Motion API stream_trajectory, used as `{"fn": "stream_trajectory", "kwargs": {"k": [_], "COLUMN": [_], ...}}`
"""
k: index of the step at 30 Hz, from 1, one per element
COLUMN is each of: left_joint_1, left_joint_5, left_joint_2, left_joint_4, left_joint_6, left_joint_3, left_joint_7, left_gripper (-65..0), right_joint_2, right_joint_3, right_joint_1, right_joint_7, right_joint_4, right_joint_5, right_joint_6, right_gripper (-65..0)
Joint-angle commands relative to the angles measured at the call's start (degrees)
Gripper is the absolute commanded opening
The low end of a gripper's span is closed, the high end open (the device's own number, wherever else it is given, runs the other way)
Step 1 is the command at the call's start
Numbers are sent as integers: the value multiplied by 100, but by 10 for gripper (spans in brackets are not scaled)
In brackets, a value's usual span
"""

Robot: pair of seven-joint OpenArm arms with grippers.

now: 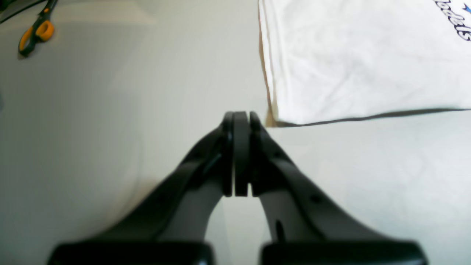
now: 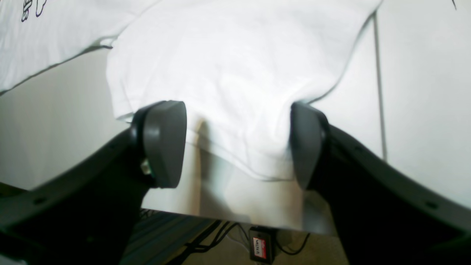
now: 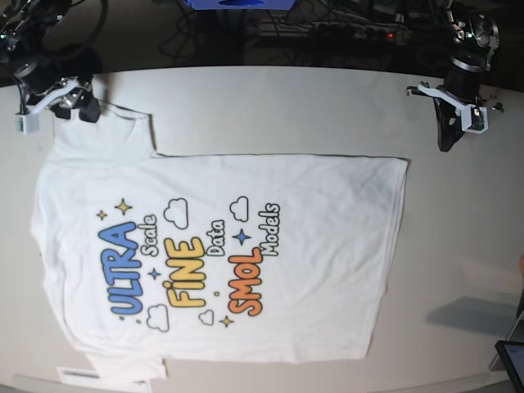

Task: Fold the T-shirt properly
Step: 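Lower both grippers to the shirt's shoulder corners and pinch them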

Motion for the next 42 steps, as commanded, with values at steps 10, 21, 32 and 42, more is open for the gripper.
{"fn": "stream_trajectory", "kwargs": {"k": [10, 21, 32, 42], "left_joint_1": [15, -759, -1515, -1788], "left_joint_5": [-88, -2365, -2945, -2936], "left_joint_2": [-66, -233, -189, -74], "left_joint_4": [78, -370, -1496, -1777], "left_joint_6": [44, 27, 53, 62], "left_joint_3": [-44, -238, -220, -159], "left_joint_7": [-136, 1780, 2703, 2712], "left_gripper": [-650, -346, -348, -348], "right_joint_2": [25, 25, 139, 139], "right_joint_3": [-53, -53, -62, -124], "right_joint_1": [-36, -27, -27, -18], "right_joint_7": [-354, -354, -354, -354], "right_joint_4": [-54, -27, -18, -18], "right_joint_5": [-286, -286, -286, -286], "right_joint_6": [-51, -51, -51, -51], "right_gripper": [-617, -643, -643, -644]}}
